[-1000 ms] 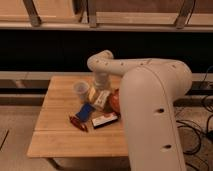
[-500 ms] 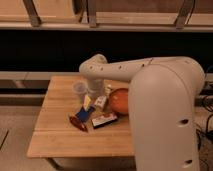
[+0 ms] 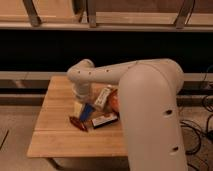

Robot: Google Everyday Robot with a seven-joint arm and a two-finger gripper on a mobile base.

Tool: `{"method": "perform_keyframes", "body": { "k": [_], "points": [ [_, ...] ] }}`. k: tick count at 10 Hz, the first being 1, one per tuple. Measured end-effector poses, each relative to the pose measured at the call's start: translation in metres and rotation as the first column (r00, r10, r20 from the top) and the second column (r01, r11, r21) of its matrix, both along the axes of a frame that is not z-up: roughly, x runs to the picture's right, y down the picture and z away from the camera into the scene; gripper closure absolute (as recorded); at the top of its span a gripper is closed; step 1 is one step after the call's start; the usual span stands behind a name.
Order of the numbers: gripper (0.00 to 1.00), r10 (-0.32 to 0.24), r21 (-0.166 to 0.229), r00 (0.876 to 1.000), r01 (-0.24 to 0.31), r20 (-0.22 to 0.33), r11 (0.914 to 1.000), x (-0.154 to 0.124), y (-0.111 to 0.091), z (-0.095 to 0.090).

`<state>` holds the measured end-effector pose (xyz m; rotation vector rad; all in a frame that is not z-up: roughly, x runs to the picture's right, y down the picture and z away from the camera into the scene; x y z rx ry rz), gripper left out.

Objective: Place the pepper in the ceramic cup

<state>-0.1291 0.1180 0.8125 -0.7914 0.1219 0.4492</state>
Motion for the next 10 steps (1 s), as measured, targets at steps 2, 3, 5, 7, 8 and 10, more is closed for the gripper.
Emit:
{"method": "perform_keyframes", "body": {
  "k": [2,3,5,7,8,10],
  "points": [
    [0.2,-0.032,-0.038,0.999,0.033,0.019,0.9987,-0.004,0.014,-0.002],
    [0.2,-0.032,-0.038,0.999,0.032,0.018,0.9988,-0.004,0.014,-0.002],
    [0.2,-0.034,-0.037,0.999,0.035,0.019,0.9987,-0.005,0.014,-0.002],
    [0.2,-0.087,-0.039,0.996,0.088,0.036,0.9953,-0.019,0.017,0.0],
    [0.2,-0.127,-0.04,0.99,0.129,0.059,0.9908,-0.035,0.021,-0.001],
    [0.2,-0.187,-0.046,0.977,0.192,0.104,0.9802,-0.062,0.03,-0.005]
  ]
}}
